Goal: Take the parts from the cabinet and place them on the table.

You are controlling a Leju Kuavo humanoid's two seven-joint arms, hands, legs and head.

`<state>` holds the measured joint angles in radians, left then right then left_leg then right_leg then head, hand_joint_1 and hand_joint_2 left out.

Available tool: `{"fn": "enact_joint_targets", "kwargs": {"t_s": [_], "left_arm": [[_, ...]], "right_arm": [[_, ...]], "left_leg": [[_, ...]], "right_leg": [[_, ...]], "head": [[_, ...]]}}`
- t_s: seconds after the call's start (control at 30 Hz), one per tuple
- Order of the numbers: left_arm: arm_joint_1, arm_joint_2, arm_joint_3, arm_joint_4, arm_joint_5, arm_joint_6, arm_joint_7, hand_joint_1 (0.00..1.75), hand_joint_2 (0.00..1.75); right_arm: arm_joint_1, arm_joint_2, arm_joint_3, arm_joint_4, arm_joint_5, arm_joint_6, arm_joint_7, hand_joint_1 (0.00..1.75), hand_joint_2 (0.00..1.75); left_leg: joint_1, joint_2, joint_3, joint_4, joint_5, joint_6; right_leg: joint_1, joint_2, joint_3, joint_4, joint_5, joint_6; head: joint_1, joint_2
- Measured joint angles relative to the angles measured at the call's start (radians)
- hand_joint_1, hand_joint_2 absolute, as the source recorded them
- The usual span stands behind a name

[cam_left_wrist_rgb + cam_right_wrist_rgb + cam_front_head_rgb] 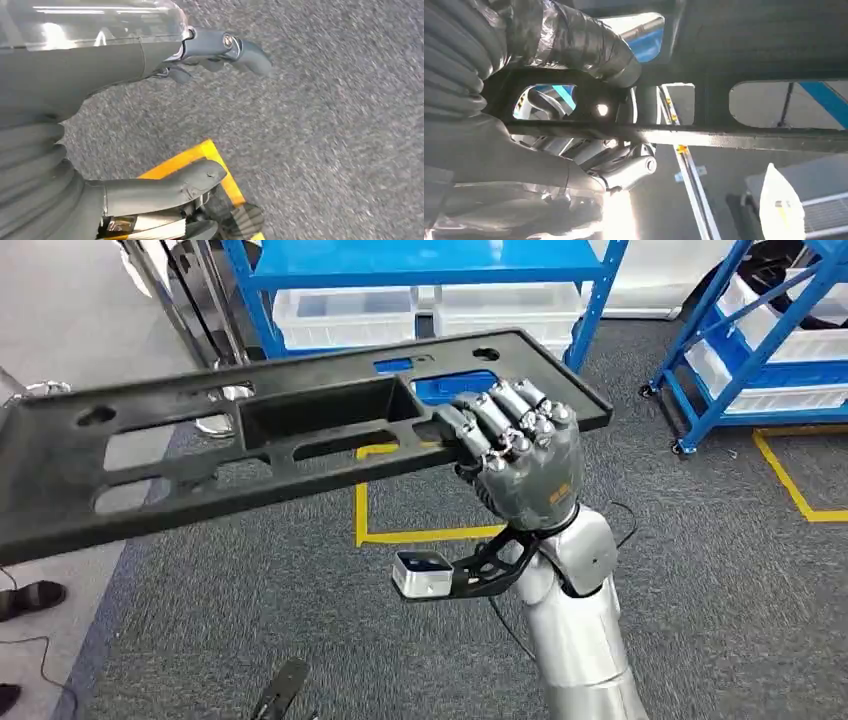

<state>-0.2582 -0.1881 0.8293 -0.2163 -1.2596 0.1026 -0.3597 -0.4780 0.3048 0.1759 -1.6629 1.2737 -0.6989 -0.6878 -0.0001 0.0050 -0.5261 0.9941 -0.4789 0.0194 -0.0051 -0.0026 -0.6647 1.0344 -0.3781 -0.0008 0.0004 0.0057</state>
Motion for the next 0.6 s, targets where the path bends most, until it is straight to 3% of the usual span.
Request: {"fn": "enact_joint_targets", "kwargs": {"t_s": [0.03,0.07,0.13,0.17,0.2,0.23,0.3,0.33,0.37,0.43,0.47,0.5,0.53,0.6], "left_arm": [[-0.002,0.000,-0.002,0.000,0.000,0.000,0.000,0.00,1.75],[-0.005,0.000,-0.005,0.000,0.001,0.000,0.000,0.00,1.75],[-0.007,0.000,-0.006,0.000,0.001,0.000,0.000,0.00,1.75],[-0.006,0.000,-0.006,0.000,0.001,0.000,0.000,0.00,1.75],[-0.005,0.000,-0.006,0.000,0.001,0.000,0.001,0.00,1.75],[-0.005,0.000,-0.007,0.000,0.001,-0.001,0.001,0.00,1.75],[-0.005,0.000,-0.008,0.000,0.001,-0.001,0.001,0.00,1.75],[-0.005,0.000,-0.009,0.000,0.001,-0.002,0.001,0.00,1.75],[-0.006,0.000,-0.010,0.000,0.001,-0.002,0.001,0.00,1.75],[-0.005,0.000,-0.013,0.000,0.001,-0.003,0.002,0.00,1.75],[-0.005,0.000,-0.013,0.000,0.001,-0.003,0.002,0.00,1.75],[-0.004,0.000,-0.013,0.000,0.001,-0.003,0.002,0.00,1.75],[-0.004,0.000,-0.013,0.000,0.001,-0.003,0.002,0.00,1.75],[-0.003,0.000,-0.013,0.000,0.001,-0.003,0.002,0.00,1.75]], "right_arm": [[0.000,0.000,-0.002,-0.001,0.000,0.000,0.000,1.75,1.75],[-0.002,0.000,-0.003,-0.002,0.000,0.000,0.000,1.75,1.75],[-0.001,-0.001,-0.003,-0.005,0.000,0.000,0.000,1.75,1.75],[0.000,-0.001,-0.005,-0.005,0.000,0.000,0.000,1.75,1.75],[0.001,-0.001,-0.006,-0.006,0.000,0.000,0.000,1.75,1.75],[0.002,-0.001,-0.007,-0.006,0.000,0.000,0.000,1.75,1.75],[0.001,-0.001,-0.008,-0.008,0.001,0.000,0.000,1.75,1.75],[0.000,-0.001,-0.008,-0.011,0.001,0.000,0.000,1.75,1.75],[-0.001,-0.001,-0.008,-0.015,0.001,0.000,0.000,1.75,1.75],[-0.001,0.000,-0.009,-0.019,0.001,0.000,0.000,1.75,1.75],[0.000,0.000,-0.009,-0.019,0.001,0.000,0.000,1.75,1.75],[0.001,0.000,-0.010,-0.019,0.001,0.000,0.000,1.75,1.75],[-0.001,0.000,-0.010,-0.019,0.001,0.000,0.000,1.75,1.75],[-0.001,0.000,-0.011,-0.019,0.001,0.000,0.000,1.75,1.75]], "left_leg": [[0.005,0.008,0.001,-0.008,0.016,0.009],[0.005,0.007,-0.011,-0.011,0.026,0.019],[0.002,0.007,-0.036,-0.009,0.045,0.023],[0.001,0.007,-0.051,-0.007,0.054,0.023],[0.001,0.008,-0.065,-0.005,0.063,0.022],[0.001,0.008,-0.079,-0.002,0.071,0.020],[0.003,0.007,-0.104,0.008,0.084,0.015],[0.003,0.007,-0.113,0.017,0.087,0.009],[-0.003,0.005,-0.128,0.027,0.090,0.005],[-0.001,0.006,-0.131,0.031,0.101,-0.009],[0.001,0.006,-0.132,0.029,0.109,-0.016],[0.002,0.006,-0.137,0.029,0.114,-0.023],[0.005,0.005,-0.143,0.037,0.097,-0.028],[0.007,0.004,-0.181,0.133,-0.006,-0.036]], "right_leg": [[-0.004,0.003,-0.011,0.017,-0.029,0.002],[-0.002,0.003,-0.026,0.058,-0.081,0.003],[-0.003,0.003,-0.069,0.200,-0.187,0.008],[-0.004,0.003,-0.084,0.265,-0.213,0.010],[-0.005,0.003,-0.085,0.297,-0.206,0.012],[-0.007,0.002,-0.064,0.286,-0.179,0.013],[-0.011,0.001,0.029,0.166,-0.121,0.014],[-0.013,0.000,0.089,0.084,-0.115,0.013],[-0.006,0.001,0.131,0.015,-0.144,0.009],[-0.005,0.004,0.124,0.005,-0.147,0.002],[0.000,0.006,0.120,0.009,-0.142,-0.005],[-0.004,0.005,0.115,0.003,-0.132,-0.016],[-0.007,0.002,0.110,0.001,-0.122,-0.024],[-0.007,0.001,0.090,0.001,-0.105,-0.035]], "head": [[-0.001,0.000],[0.001,0.000],[0.000,0.000],[0.000,0.000],[0.000,0.000],[0.000,0.000],[0.000,0.000],[0.000,0.000],[0.001,0.000],[0.000,0.000],[0.000,0.000],[0.000,0.000],[0.000,0.000],[0.000,0.000]]}}
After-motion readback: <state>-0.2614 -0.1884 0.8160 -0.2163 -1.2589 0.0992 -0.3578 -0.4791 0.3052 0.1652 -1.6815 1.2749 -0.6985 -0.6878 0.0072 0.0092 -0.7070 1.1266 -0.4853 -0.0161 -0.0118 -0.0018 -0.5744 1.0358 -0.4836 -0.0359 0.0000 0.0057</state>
